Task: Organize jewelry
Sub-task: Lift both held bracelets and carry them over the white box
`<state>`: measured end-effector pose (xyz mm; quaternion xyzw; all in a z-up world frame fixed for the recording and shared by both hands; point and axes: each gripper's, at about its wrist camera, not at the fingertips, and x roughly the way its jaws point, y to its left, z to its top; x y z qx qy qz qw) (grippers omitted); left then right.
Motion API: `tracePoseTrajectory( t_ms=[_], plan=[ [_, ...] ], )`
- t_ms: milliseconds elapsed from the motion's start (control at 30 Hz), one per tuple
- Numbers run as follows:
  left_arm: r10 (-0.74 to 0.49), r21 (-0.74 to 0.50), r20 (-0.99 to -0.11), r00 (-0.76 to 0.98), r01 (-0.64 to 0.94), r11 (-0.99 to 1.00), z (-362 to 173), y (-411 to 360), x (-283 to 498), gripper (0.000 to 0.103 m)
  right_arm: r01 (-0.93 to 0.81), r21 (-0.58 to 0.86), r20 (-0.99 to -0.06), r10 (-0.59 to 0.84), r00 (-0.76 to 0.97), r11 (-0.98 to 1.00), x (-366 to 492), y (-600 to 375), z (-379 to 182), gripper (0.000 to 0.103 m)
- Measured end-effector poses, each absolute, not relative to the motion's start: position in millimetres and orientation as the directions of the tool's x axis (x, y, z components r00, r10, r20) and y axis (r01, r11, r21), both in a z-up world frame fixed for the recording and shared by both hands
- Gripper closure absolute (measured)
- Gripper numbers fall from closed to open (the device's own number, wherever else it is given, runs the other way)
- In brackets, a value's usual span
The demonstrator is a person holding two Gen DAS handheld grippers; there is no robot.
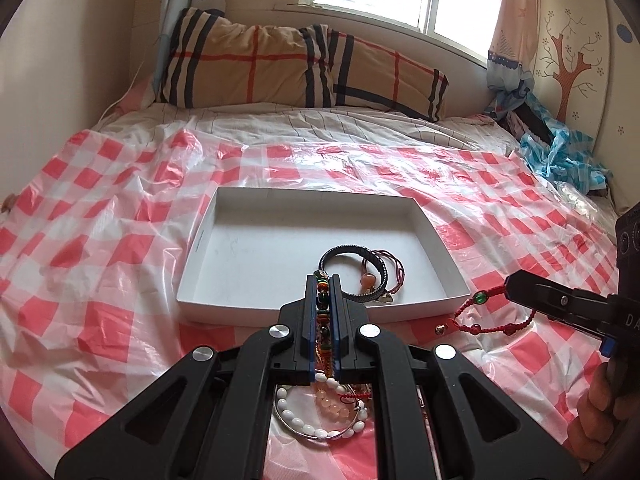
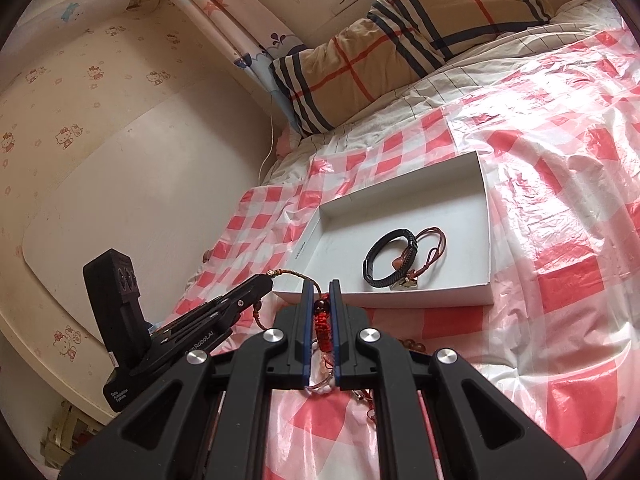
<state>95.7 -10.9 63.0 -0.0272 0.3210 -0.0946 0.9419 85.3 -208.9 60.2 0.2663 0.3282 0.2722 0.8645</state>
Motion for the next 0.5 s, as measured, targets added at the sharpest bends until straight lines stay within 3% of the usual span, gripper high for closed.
tracePoseTrajectory(
  t_ms=[500],
  plan=[
    [-0.182,-0.102,-0.56,0.809,0.15,0.983,80.2,-16.7,109.0,0.098,-0.332,0.623,-0.373,0.642,0.67,0.708,119.2,-186.5,70.3,0.094]
  ],
)
